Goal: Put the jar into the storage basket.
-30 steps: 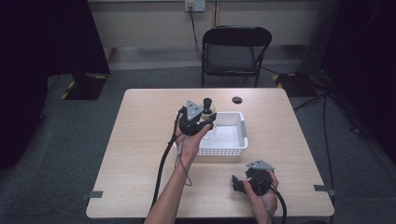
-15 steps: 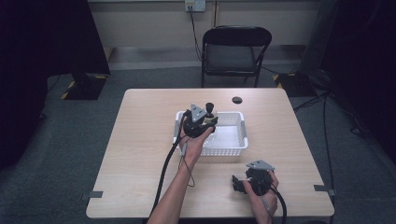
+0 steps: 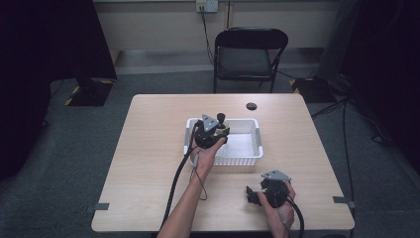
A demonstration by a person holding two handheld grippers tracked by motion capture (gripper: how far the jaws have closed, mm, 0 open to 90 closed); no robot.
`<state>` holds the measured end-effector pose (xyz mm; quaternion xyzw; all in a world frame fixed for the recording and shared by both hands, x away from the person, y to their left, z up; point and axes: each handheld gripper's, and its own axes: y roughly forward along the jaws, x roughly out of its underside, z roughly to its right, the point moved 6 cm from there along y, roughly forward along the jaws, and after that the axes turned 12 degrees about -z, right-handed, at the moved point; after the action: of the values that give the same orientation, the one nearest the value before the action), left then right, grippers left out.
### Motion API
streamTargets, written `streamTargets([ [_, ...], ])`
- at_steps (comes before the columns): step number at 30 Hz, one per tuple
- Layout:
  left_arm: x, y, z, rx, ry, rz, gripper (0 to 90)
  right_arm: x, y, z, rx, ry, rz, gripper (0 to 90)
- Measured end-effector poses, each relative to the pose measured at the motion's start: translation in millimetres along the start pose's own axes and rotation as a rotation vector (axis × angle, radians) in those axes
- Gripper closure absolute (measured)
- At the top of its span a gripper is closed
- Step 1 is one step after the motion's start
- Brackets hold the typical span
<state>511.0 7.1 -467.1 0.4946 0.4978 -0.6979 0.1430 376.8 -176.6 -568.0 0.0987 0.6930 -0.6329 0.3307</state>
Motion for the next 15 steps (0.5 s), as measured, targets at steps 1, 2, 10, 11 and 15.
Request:
streamTargets([
  [1,0.0,0.0,0.0,0.000,0.000,0.000,47.3,0.0,0.0,0.0,0.000,0.000,0.000,0.0],
  [2,1.8,0.7,-0.1,0.000,0.009,-0.002,47.3,0.0,0.0,-0.1,0.000,0.001,-0.001,0.0],
  [10,6.8,-1.4,-0.7,0.003,0.000,0.001,47.3,0.0,0.0,-0.1,0.000,0.002,0.000,0.0],
  [11,8.0,-2.1,-0.6,0.003,0.002,0.002,47.3,0.0,0.0,-0.1,0.000,0.002,0.000,0.0],
  [15,9.4,-4.6,-0.5,-0.001,0.003,-0.005,47.3,0.0,0.0,-0.1,0.000,0.001,0.000,0.0],
])
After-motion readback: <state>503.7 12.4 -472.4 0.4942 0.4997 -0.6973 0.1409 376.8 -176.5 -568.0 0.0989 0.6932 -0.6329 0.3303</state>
